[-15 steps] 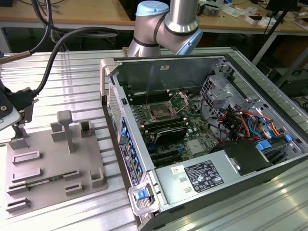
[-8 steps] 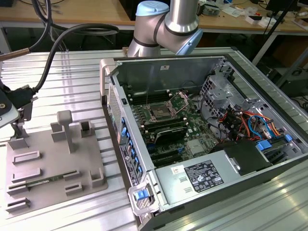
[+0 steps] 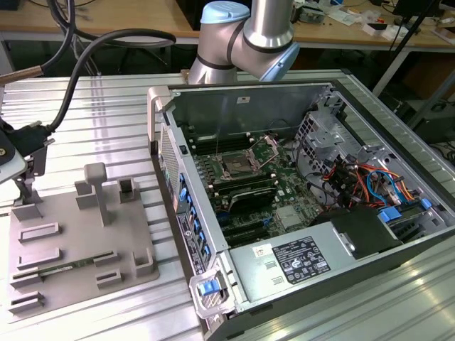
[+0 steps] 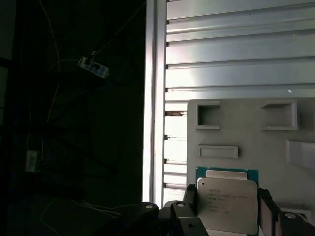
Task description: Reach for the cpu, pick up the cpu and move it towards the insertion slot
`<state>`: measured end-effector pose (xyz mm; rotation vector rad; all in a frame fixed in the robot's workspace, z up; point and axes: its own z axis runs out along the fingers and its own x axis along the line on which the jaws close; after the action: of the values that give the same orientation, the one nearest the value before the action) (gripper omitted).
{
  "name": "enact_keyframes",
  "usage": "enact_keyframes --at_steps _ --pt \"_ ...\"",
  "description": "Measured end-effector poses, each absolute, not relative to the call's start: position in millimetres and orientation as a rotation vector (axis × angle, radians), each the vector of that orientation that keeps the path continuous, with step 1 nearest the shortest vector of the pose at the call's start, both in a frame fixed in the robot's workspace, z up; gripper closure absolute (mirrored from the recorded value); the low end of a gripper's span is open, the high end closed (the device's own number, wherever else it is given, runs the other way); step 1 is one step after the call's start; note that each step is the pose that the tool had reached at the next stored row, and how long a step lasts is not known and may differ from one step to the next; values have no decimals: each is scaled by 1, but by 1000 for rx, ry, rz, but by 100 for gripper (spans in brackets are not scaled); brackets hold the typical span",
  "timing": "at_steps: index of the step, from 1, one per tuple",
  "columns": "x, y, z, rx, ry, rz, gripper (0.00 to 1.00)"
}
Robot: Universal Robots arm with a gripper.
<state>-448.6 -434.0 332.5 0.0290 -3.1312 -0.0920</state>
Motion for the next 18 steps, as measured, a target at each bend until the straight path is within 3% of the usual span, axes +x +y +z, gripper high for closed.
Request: enact_keyframes --at_steps 18 --pt "-449 -434 343 29 -3131 -92 45"
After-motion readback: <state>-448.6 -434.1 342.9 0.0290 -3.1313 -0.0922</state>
